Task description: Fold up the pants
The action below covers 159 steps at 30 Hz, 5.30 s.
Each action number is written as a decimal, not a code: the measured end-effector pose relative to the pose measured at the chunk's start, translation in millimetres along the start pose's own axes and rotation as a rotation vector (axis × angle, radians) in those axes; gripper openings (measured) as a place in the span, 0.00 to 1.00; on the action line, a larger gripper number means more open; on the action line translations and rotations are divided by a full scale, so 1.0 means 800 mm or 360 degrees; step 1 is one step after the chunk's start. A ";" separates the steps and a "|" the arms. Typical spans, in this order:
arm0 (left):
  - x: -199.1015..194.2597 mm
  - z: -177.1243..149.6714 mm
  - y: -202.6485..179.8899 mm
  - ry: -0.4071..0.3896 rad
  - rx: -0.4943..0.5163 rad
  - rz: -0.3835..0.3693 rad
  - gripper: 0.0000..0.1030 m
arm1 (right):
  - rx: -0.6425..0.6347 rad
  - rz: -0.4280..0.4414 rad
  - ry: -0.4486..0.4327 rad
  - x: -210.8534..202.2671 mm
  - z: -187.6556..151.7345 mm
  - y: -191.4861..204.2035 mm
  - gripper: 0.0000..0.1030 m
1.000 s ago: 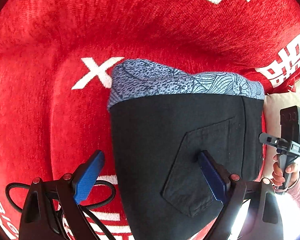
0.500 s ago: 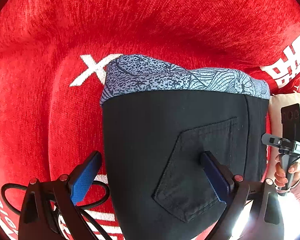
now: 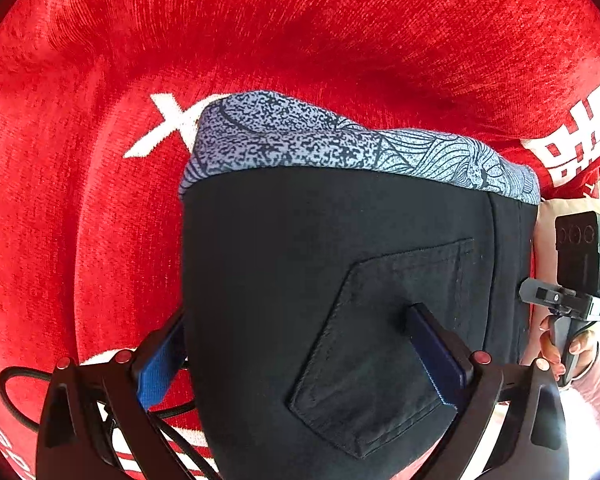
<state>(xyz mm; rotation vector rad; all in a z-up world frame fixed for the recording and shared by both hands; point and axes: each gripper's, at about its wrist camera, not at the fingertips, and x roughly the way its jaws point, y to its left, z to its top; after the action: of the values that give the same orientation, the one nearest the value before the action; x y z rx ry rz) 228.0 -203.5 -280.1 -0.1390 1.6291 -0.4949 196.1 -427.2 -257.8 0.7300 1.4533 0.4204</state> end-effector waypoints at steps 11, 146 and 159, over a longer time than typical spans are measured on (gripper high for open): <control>0.003 -0.002 -0.001 -0.0016 -0.0024 -0.0003 0.99 | 0.0067 0.0031 -0.0025 0.006 0.001 -0.001 0.88; -0.286 -0.342 -0.064 -0.0403 0.0314 0.0514 0.98 | 0.0117 -0.1139 -0.0479 -0.037 -0.353 0.353 1.00; -0.286 -0.350 -0.069 -0.0399 0.0305 0.0571 0.98 | 0.0131 -0.1146 -0.0477 -0.041 -0.358 0.348 1.00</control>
<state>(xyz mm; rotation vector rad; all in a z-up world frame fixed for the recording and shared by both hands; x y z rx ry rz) -25.3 -101.9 -36.8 0.2240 1.3159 -0.3386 -41.5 -193.0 -35.0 0.2759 1.3455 -0.2937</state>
